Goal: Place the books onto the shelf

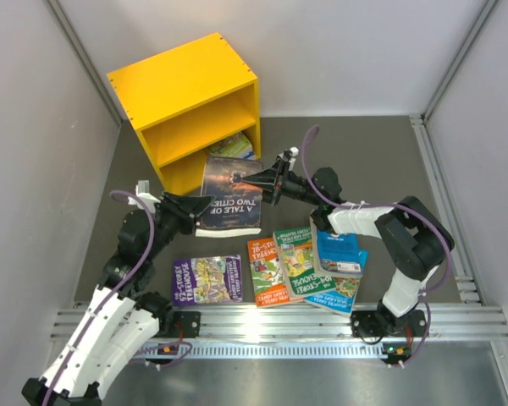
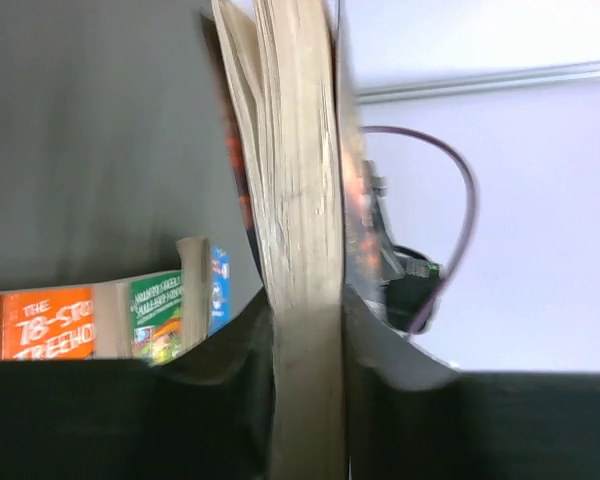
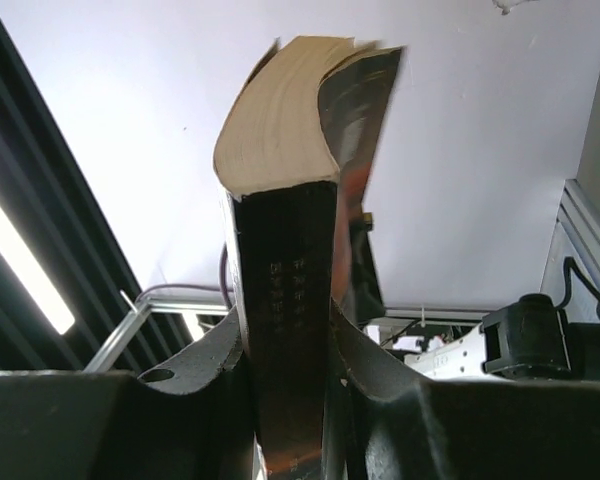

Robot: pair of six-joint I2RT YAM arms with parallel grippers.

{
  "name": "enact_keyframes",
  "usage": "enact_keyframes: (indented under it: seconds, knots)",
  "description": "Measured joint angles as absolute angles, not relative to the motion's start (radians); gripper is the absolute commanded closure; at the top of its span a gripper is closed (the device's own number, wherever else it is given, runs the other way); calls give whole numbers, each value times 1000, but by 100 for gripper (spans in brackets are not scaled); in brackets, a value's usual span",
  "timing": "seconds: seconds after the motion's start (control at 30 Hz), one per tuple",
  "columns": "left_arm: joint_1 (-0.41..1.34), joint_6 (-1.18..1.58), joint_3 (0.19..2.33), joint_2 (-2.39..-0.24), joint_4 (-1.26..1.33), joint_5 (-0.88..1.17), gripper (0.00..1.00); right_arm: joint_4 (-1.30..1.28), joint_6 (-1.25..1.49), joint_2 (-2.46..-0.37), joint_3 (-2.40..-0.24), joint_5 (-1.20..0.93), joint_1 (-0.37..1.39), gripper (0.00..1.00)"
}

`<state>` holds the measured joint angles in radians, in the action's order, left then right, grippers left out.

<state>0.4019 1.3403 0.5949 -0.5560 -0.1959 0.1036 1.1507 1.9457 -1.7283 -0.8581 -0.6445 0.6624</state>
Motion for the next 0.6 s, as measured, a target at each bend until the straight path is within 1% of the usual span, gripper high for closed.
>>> enact_keyframes:
  seconds: [0.03, 0.07, 0.1, 0.13, 0.17, 0.2, 0.27, 0.3, 0.43, 0.6]
  knots:
    - [398, 1342, 610, -556, -194, 104, 90, 1150, 1946, -1734, -858, -648, 659, 100]
    - [398, 1335, 629, -556, -198, 103, 100, 1156, 1946, -1739, -858, -649, 659, 95]
    - [398, 1330, 640, -557, -207, 103, 100, 1164, 1946, -1741, -858, -651, 659, 86]
    - [399, 1327, 650, -557, -219, 102, 100, 1172, 1947, -1741, -858, -652, 661, 74]
    - [400, 1323, 659, -559, -230, 99, 100, 1177, 1950, -1741, -858, -653, 661, 58]
    - [400, 1317, 672, -563, -245, 95, 100, 1179, 1962, -1741, -858, -655, 661, 32]
    - [405, 1295, 704, -579, -292, 78, 100, 1195, 1967, -1740, -859, -665, 668, 17]
    - [408, 1285, 725, -590, -337, 63, 100, 1198, 1970, -1738, -859, -668, 674, 0]
    - [417, 1258, 799, -629, -464, 5, 100, 1171, 1975, -1718, -859, -683, 689, 0]
    - [422, 1250, 902, -686, -562, -71, 100, 1049, 1972, -1640, -859, -687, 695, 0]
